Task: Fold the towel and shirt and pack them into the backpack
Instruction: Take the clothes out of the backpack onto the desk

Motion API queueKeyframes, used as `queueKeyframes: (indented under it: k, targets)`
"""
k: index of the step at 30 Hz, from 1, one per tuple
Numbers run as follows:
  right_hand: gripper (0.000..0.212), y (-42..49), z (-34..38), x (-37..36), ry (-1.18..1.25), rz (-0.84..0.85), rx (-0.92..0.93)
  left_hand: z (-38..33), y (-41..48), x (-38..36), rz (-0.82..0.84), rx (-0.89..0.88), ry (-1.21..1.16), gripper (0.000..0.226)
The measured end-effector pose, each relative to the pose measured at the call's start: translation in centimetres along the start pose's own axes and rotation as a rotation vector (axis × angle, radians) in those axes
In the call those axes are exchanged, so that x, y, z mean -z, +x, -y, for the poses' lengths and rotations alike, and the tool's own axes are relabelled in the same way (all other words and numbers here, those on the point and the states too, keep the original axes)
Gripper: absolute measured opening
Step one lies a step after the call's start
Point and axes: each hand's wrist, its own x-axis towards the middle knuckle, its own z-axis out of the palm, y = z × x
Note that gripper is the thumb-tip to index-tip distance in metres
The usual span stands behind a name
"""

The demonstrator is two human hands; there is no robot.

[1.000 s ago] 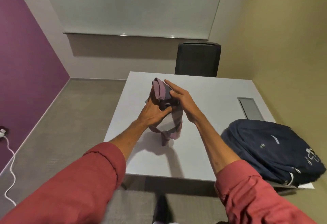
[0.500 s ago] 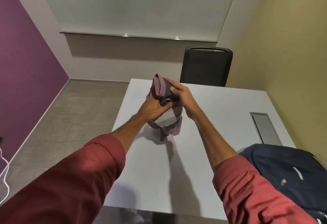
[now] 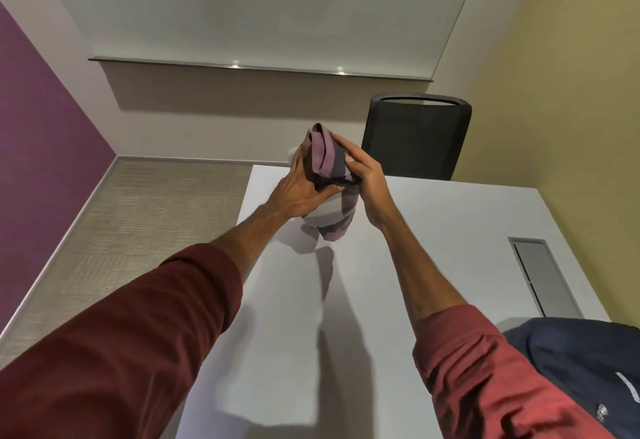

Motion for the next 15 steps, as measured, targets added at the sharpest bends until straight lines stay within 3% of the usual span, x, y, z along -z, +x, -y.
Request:
queueKeyframes:
  k: [2, 5, 8, 12, 15]
  targets:
    - [0.043, 0.8, -1.6, -0.4, -0.024, -0.026, -0.028, 0.6, 0.7, 0.1, 0.017, -0.072, 0.051, 0.083]
    - [0.05, 0.9, -5.6, -1.0, -0.14, -0.044, -0.105, 4.2, 1.6, -1.2, 0.018, -0.193, 0.206, 0.098]
    - [0.045, -0.8, -11.3, -0.8, -0.327, -0.068, -0.227, 10.2, 0.8, -4.5, 0.161, -0.277, 0.436, 0.103]
    - [0.053, -3.6, -17.5, -0.6, -0.524, -0.06, -0.363, 18.3, -0.4, -10.2, 0.32, -0.268, 0.442, 0.082]
    - [0.056, -4.4, -19.1, -0.9, -0.581, -0.037, -0.423, 20.2, -0.9, -11.8, 0.375, -0.16, 0.461, 0.101]
